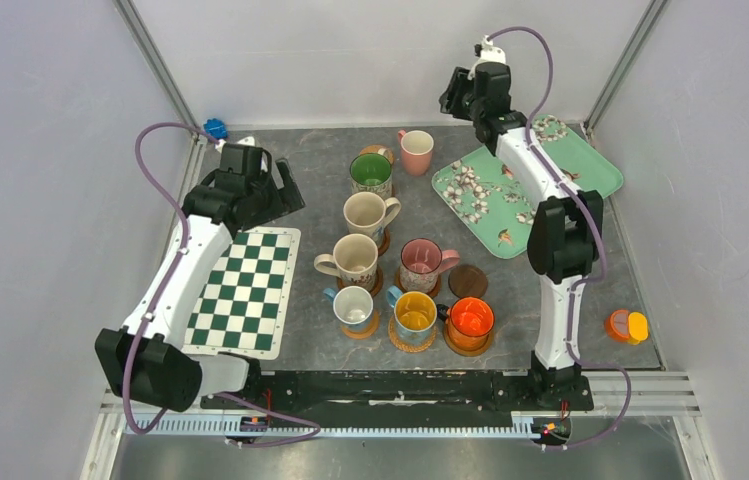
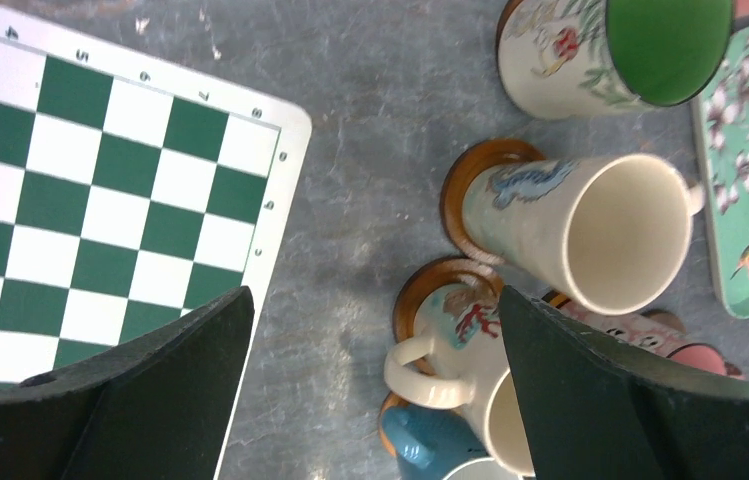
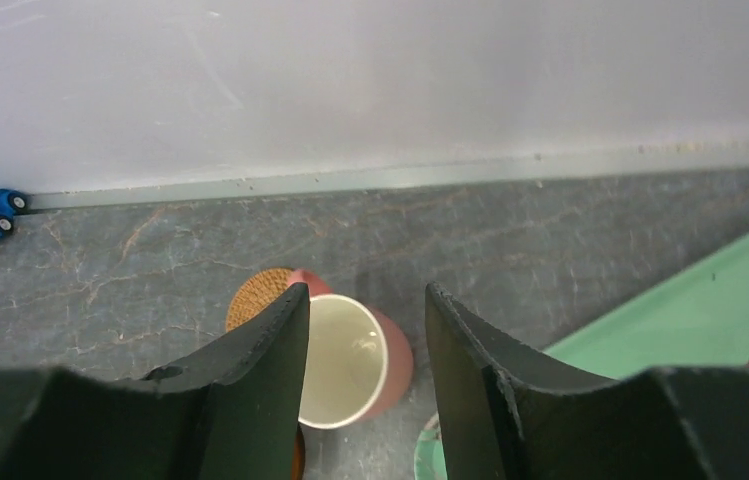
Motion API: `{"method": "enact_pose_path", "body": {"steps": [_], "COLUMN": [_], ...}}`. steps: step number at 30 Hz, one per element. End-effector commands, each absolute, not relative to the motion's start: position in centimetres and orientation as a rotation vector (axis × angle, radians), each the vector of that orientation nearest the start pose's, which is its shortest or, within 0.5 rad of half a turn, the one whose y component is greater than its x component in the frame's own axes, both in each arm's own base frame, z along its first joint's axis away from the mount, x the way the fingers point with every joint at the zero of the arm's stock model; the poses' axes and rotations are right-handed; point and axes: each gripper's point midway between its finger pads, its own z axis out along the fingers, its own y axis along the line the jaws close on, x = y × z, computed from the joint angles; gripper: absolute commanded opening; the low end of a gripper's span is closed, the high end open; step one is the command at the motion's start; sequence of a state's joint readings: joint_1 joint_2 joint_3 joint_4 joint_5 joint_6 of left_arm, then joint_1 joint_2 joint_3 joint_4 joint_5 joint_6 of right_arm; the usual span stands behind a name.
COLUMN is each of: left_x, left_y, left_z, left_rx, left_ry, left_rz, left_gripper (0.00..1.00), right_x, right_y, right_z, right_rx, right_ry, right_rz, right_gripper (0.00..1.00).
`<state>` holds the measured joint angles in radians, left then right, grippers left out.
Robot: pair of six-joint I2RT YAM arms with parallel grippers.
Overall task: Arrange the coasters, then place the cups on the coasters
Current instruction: Place the cup at the center of the board.
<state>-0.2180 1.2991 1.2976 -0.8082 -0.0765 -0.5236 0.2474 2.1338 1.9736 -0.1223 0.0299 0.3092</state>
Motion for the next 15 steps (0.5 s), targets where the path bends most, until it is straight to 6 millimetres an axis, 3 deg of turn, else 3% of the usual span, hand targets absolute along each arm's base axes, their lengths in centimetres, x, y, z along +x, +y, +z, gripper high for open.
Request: {"method": "enact_pose_path", "body": {"steps": [1, 6, 9, 15], "left_x": [31.4, 30.6, 30.6, 30.7], "left_y": [-8.0, -8.3, -8.4, -8.7], "left_z": [21.5, 20.9, 20.9, 21.2], "left_rx": [-0.386, -0.389, -0.385, -0.388], "left_ry": [2.376, 2.397, 2.399, 2.394], "left_rz": [-0.274, -0.301, -0.310, -0.327], "left_gripper": [0.99, 0.99, 0.99, 0.98], "right_x": [61.1, 61.2, 61.4, 61.1], "right_y": [16.5, 16.7, 17.9, 18.1], "right_z": [21.6, 20.2, 19.5, 16.7], "right_rx": [0.192, 0.198, 0.175, 0.202], "right_ry": [1.993, 2.022, 2.024, 2.074], "right_rz": [0.470, 0.507, 0.577, 0.592], "right_gripper": [0.48, 0.46, 0.46, 0.46]}}
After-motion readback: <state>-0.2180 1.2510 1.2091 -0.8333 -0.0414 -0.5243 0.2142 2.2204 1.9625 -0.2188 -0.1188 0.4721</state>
